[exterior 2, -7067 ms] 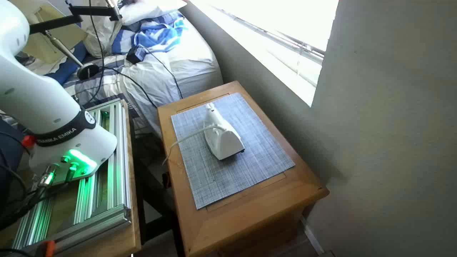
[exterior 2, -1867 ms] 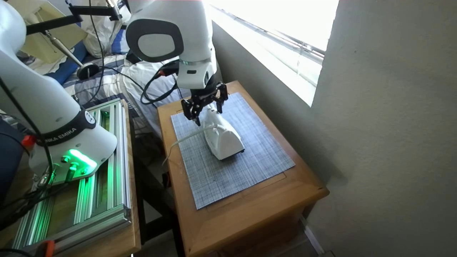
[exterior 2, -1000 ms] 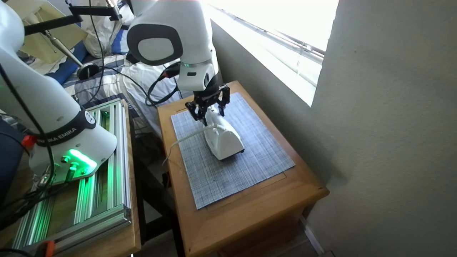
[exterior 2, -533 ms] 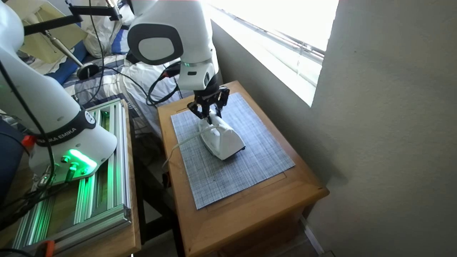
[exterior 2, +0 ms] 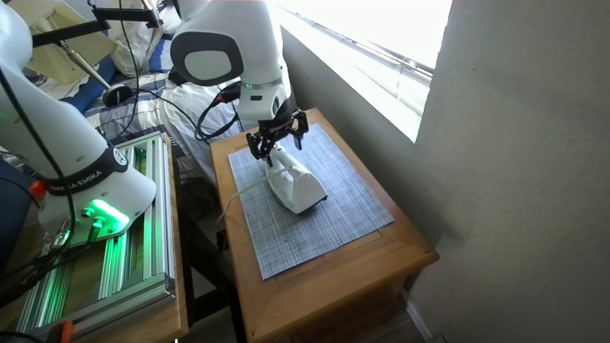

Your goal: Turn the pressing iron to the left

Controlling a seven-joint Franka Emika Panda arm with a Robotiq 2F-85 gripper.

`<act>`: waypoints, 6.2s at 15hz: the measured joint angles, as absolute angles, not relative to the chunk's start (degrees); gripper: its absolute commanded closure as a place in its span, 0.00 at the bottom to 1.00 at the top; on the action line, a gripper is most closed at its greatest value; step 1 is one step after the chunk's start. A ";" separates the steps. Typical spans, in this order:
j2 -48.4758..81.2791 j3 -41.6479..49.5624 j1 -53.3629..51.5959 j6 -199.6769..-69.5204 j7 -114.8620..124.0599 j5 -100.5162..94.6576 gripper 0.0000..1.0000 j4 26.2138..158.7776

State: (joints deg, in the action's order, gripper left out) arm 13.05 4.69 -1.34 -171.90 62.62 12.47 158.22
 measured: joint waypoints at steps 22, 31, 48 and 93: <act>20.42 2.94 1.04 -172.86 53.14 17.45 0.86 154.56; 21.85 2.80 1.04 -172.88 53.02 17.84 0.98 153.58; 15.73 8.17 -4.85 -163.64 43.72 11.03 0.98 153.43; 18.47 8.48 -7.35 -149.98 21.51 -13.16 0.98 146.38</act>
